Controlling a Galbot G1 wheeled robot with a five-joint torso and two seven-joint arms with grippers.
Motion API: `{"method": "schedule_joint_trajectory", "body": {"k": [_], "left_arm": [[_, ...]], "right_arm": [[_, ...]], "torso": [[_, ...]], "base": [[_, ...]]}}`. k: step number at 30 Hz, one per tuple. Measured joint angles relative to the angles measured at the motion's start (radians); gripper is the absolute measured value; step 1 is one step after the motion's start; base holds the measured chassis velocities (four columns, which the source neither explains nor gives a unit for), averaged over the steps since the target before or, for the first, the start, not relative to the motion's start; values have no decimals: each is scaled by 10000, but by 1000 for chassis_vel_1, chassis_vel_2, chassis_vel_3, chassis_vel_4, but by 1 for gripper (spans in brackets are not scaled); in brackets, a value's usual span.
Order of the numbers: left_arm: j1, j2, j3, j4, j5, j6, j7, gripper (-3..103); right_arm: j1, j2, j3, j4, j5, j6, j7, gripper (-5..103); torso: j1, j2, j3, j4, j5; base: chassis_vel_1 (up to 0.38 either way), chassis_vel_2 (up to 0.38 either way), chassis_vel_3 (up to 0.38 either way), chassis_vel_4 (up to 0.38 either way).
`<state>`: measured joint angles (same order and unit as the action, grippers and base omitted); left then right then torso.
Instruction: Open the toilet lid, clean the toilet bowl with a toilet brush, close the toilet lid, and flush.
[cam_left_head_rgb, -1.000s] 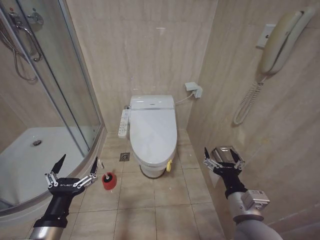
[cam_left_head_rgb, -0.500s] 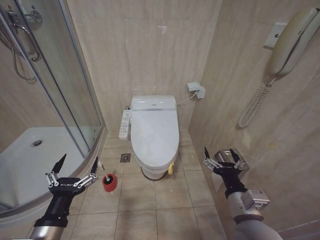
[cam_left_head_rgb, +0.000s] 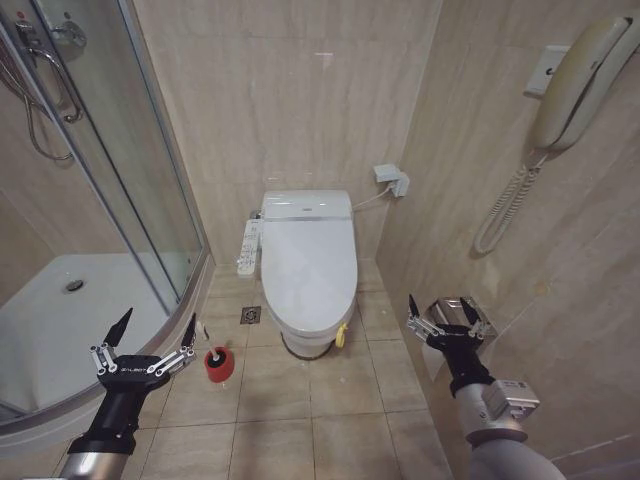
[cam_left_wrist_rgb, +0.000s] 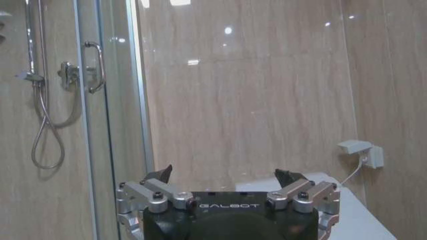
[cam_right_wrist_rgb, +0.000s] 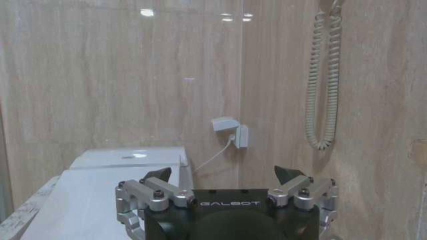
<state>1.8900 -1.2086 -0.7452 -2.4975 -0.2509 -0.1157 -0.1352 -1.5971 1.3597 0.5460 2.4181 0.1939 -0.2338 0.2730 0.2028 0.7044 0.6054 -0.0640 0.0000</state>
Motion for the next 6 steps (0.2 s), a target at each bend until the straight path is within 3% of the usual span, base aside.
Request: {"method": "schedule_joint_trajectory", "body": {"k": [6], "left_arm": [[0, 0, 0, 0, 0, 0, 0, 100]], "right_arm": [[0, 0, 0, 0, 0, 0, 0, 100]], "torso": [[0, 0, 0, 0, 0]], "base": [[0, 0, 0, 0]]}}
